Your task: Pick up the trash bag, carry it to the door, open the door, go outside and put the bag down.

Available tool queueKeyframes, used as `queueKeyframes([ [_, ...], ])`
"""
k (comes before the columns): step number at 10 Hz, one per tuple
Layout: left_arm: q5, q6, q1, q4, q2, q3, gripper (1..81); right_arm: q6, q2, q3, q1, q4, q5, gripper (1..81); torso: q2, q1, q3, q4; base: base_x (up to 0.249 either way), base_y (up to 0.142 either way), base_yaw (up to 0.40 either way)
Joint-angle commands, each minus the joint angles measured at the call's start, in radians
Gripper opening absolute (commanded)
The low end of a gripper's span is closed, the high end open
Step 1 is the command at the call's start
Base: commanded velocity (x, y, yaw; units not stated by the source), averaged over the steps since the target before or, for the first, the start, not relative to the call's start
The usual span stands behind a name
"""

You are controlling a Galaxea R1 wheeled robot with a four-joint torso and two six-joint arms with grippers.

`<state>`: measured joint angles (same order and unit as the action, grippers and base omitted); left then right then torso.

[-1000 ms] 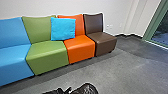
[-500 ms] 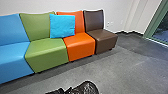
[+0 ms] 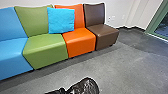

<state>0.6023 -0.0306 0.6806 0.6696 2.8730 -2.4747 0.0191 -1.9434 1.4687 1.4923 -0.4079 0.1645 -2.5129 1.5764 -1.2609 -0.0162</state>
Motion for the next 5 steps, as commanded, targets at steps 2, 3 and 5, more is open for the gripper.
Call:
queueKeyframes([
  [2,0.082,0.001,-0.129,0.036,-0.006,0.009,81.1,0.001,0.054,-0.007,-0.025,-0.009,-0.075,81.1,-0.105,0.067,0.000,0.000,0.000,0.000,0.000],
  [3,0.082,0.001,-0.135,0.038,-0.003,0.013,81.1,0.001,0.053,-0.007,-0.025,-0.009,-0.075,81.1,-0.122,0.079,0.000,0.000,0.000,0.000,0.000],
  [5,0.080,0.001,-0.141,0.038,0.011,0.014,81.1,0.001,0.048,-0.002,-0.025,-0.008,-0.075,81.1,-0.187,0.121,0.000,0.000,0.000,0.000,0.000],
])
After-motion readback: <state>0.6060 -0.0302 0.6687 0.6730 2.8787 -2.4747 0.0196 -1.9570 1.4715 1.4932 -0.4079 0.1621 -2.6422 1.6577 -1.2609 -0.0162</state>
